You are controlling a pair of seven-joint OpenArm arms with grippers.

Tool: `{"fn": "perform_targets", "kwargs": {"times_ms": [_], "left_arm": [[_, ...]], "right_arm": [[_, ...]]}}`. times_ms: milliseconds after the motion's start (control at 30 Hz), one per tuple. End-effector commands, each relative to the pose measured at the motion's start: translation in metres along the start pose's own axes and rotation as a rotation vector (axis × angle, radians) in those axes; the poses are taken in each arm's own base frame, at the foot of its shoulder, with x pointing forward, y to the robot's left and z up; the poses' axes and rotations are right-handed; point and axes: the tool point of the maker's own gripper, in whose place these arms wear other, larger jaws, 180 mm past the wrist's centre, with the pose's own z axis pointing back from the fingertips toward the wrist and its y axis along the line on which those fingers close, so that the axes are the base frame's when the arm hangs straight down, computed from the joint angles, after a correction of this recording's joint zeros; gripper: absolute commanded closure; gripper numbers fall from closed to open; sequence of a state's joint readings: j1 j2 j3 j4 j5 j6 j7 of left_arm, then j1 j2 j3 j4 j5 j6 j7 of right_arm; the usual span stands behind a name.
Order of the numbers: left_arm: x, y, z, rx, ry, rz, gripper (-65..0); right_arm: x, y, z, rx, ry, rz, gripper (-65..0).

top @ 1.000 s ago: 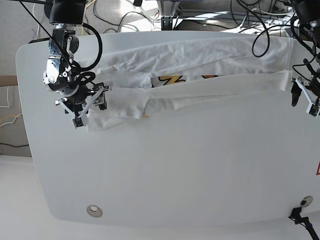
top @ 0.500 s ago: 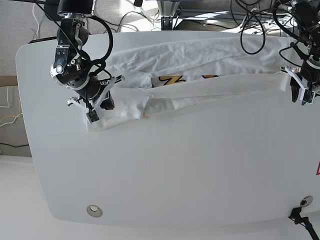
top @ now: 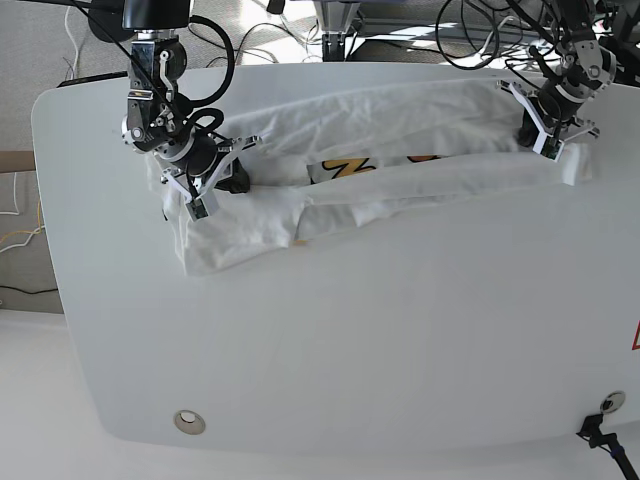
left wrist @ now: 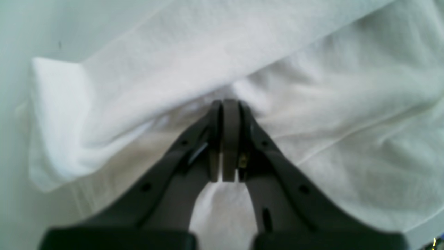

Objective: Fold the T-shirt properly
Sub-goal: 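Grasp the folded edge with both grippers and smooth it flat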

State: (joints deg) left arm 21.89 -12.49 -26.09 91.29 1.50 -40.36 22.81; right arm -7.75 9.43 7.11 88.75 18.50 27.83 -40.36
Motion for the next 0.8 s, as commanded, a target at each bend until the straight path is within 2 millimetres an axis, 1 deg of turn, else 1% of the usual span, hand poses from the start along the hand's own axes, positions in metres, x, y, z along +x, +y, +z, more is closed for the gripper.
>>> {"fn": "perform_targets", "kwargs": {"times_ms": [0, 67, 133, 200, 233, 300, 400, 433, 500, 600, 633, 700, 733, 767], "left_arm": [[0.006, 0.015, -0.005, 0.022, 0.009, -0.023, 0.0], [0.015, 0.03, -0.016, 0.032, 0.001, -0.013, 0.0], [0.032, 0.048, -0.026, 0.052, -0.027, -0.001, 0.0], [0.048, 0.058, -0.031, 0.065, -0.055, 0.005, 0.0], [0.051, 0.063, -0.03, 0.074, -0.059, -0.004, 0.0], [0.06, 0.071, -0.025, 0.091, -0.073, -0.028, 0.0], [0.084, 0.08, -0.01, 0.129, -0.13, -0.077, 0.0], [0.089, 0.087, -0.003, 0.154, -0.145, -0.079, 0.0], [0.094, 0.101, 0.007, 0.199, -0.165, -0.068, 0.0], [0.095, 0.117, 0.017, 0.24, -0.168, -0.07, 0.0], [0.1, 0.122, 0.019, 0.25, -0.178, -0.072, -2.2], [0.108, 0.13, 0.02, 0.268, -0.199, -0.063, -16.5], [0.108, 0.136, 0.022, 0.281, -0.203, -0.049, -22.2], [0.105, 0.139, 0.023, 0.289, -0.202, -0.034, -26.0]], "right_arm": [[-0.02, -0.011, 0.0, -0.038, 0.076, 0.008, 0.0], [-0.019, -0.012, -0.001, -0.039, 0.061, 0.005, 0.0], [-0.021, -0.014, -0.001, -0.043, 0.064, -0.003, 0.0], [-0.02, -0.023, 0.002, -0.066, 0.051, -0.027, 0.0], [-0.019, -0.026, 0.004, -0.074, 0.047, -0.033, 0.0], [-0.019, -0.027, 0.004, -0.075, 0.047, -0.034, 0.0], [-0.018, -0.028, 0.004, -0.077, 0.045, -0.033, 0.0], [-0.018, -0.028, 0.004, -0.077, 0.045, -0.033, 0.0], [-0.018, -0.028, 0.004, -0.077, 0.045, -0.033, 0.0], [-0.014, -0.028, 0.004, -0.077, 0.039, -0.03, 0.0], [-0.014, -0.027, 0.003, -0.075, 0.036, -0.031, 0.0], [-0.014, -0.027, 0.003, -0.074, 0.036, -0.03, 0.0], [-0.013, -0.027, 0.003, -0.073, 0.035, -0.029, 0.0], [-0.013, -0.027, 0.003, -0.073, 0.035, -0.029, 0.0]]}}
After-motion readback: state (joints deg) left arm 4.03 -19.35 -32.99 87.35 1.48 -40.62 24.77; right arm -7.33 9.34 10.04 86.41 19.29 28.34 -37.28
